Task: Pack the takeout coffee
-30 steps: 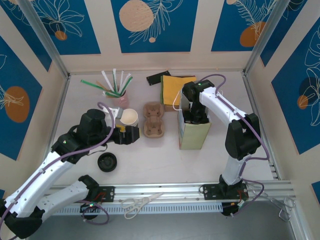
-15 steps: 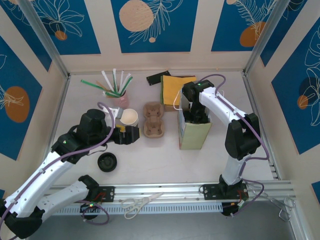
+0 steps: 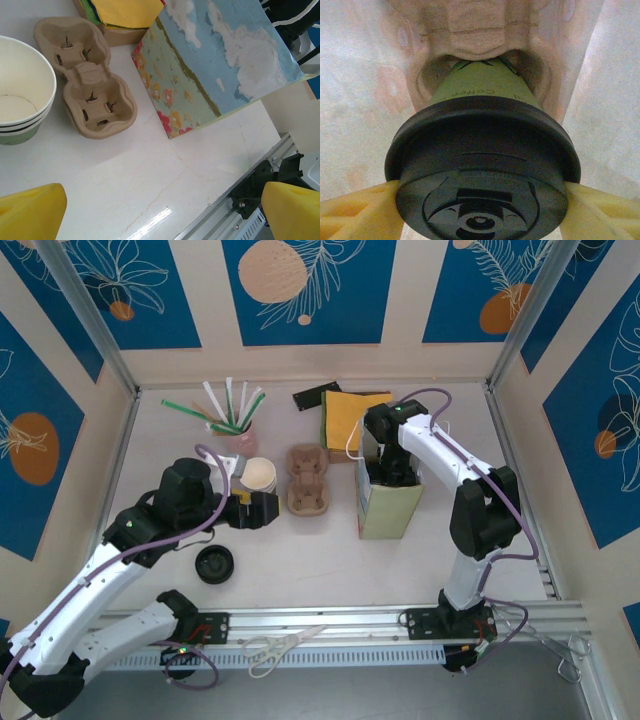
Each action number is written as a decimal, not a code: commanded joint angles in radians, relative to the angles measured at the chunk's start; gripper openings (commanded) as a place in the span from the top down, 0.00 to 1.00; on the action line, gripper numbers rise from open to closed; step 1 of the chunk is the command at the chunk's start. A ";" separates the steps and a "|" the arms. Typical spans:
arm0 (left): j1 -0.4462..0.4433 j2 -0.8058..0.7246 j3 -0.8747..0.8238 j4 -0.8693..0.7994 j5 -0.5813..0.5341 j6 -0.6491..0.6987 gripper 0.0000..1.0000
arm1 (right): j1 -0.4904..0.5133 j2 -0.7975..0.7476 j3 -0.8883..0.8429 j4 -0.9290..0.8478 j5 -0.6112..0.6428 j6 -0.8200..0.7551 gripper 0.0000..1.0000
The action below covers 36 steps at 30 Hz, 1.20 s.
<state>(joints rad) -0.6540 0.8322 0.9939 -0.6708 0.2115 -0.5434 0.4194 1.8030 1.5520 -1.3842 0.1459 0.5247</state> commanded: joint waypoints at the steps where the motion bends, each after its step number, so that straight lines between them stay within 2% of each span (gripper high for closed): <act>1: -0.006 -0.007 0.022 -0.006 0.004 0.009 0.00 | 0.004 0.037 -0.016 0.060 0.018 0.002 0.26; 36: -0.005 -0.008 0.015 -0.003 0.006 0.003 0.00 | 0.004 0.032 -0.017 0.061 0.019 0.004 0.24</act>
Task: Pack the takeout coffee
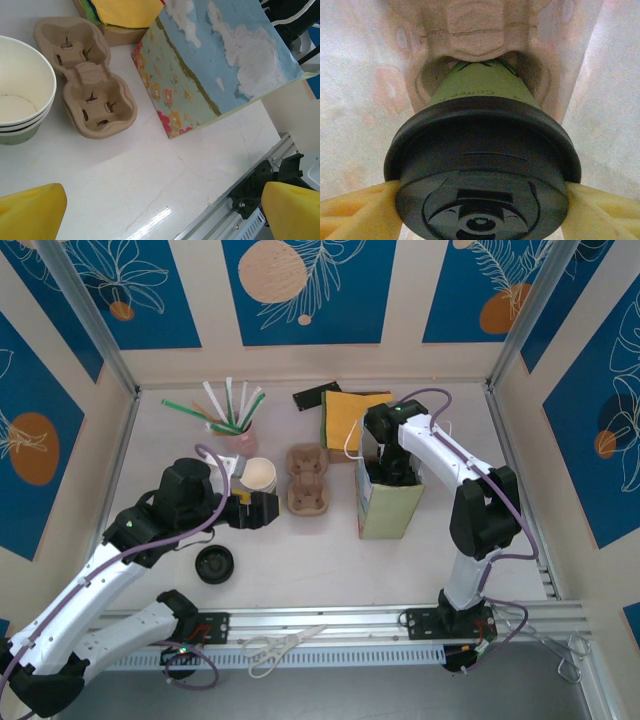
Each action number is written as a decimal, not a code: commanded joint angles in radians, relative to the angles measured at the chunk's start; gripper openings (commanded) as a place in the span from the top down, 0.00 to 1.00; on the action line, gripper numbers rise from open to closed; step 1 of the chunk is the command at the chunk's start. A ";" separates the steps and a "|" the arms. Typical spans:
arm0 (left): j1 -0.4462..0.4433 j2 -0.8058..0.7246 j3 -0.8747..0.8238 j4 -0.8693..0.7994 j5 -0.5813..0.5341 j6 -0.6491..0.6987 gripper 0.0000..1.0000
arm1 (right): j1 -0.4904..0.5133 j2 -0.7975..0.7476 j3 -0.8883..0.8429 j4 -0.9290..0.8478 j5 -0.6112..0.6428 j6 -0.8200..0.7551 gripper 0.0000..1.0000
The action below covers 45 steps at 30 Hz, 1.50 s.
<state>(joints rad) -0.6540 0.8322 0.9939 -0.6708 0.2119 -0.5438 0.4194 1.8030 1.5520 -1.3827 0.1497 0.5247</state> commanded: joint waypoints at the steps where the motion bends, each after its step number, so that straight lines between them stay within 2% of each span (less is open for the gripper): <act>1: -0.005 -0.008 0.014 -0.003 0.006 0.005 0.00 | 0.004 0.030 -0.017 0.059 0.015 0.005 0.24; 6: -0.005 -0.008 0.012 -0.003 0.006 0.003 0.00 | 0.005 0.017 -0.011 0.053 0.025 0.015 0.21; 45: -0.005 -0.007 0.012 0.004 0.012 -0.002 0.00 | 0.016 -0.022 -0.003 0.028 0.017 0.028 0.19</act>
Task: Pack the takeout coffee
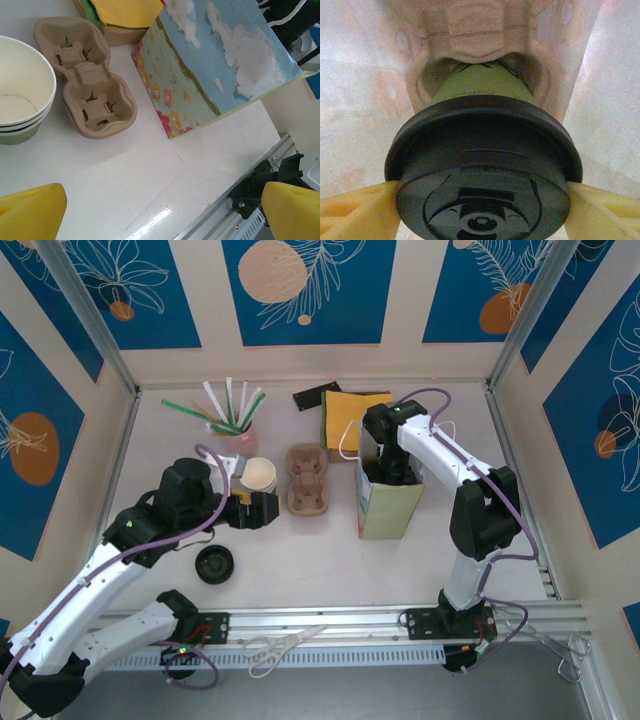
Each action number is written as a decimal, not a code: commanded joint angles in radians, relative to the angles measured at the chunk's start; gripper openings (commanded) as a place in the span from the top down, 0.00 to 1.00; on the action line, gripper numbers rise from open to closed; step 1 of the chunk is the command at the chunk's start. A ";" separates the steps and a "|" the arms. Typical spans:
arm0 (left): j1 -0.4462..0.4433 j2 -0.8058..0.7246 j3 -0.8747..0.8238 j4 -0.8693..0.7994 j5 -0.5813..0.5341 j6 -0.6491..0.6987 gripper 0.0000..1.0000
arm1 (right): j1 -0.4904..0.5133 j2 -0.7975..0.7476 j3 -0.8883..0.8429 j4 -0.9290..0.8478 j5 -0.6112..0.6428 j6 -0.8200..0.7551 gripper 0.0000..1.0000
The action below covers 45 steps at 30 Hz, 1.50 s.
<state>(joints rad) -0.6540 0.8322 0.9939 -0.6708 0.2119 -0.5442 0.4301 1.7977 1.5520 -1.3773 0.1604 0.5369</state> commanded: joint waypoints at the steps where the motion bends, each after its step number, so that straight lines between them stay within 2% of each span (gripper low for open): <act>1: -0.005 -0.006 0.011 0.004 0.012 -0.001 0.00 | 0.006 -0.018 -0.002 0.023 0.007 0.016 0.19; 45: -0.005 -0.011 -0.002 0.007 0.012 0.001 0.00 | 0.024 -0.052 0.031 -0.016 0.010 0.047 0.19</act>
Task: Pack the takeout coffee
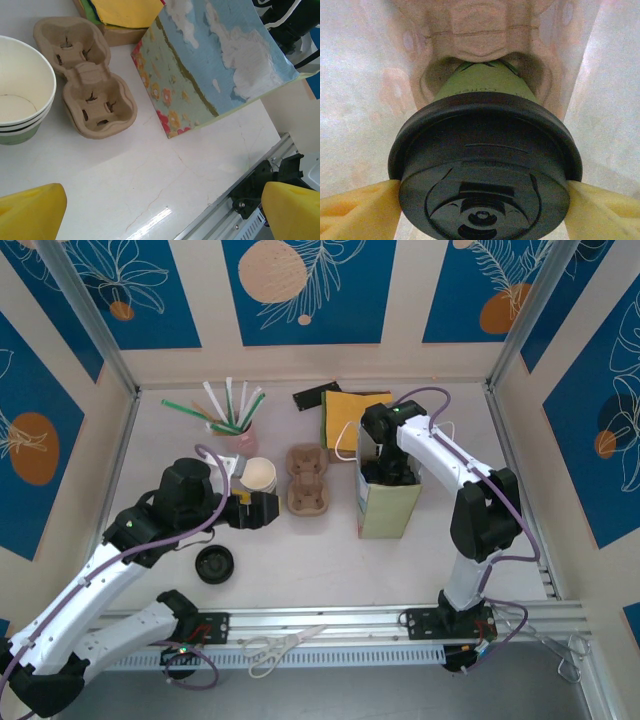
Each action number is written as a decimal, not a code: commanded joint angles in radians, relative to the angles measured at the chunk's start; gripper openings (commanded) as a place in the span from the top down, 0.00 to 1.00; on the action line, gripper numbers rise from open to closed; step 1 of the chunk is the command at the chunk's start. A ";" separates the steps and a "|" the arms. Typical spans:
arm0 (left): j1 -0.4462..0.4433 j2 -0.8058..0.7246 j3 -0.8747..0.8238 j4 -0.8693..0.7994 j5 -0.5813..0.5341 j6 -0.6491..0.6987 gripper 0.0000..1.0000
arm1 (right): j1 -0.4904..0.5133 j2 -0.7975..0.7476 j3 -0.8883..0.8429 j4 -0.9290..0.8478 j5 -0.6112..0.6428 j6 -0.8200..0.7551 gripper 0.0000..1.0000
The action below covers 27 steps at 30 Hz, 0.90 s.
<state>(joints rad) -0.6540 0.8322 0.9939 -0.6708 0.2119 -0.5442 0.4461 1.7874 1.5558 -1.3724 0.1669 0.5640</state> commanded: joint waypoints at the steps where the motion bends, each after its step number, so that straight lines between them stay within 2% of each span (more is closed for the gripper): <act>1: -0.005 -0.010 -0.001 0.007 0.012 0.001 0.00 | 0.009 -0.043 0.028 -0.023 0.003 0.021 0.19; 27: -0.005 -0.010 0.003 0.001 0.012 0.001 0.00 | 0.014 -0.047 0.024 -0.018 -0.005 0.024 0.15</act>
<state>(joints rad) -0.6540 0.8322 0.9939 -0.6708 0.2123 -0.5442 0.4526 1.7691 1.5639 -1.3754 0.1761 0.5777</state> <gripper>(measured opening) 0.998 0.841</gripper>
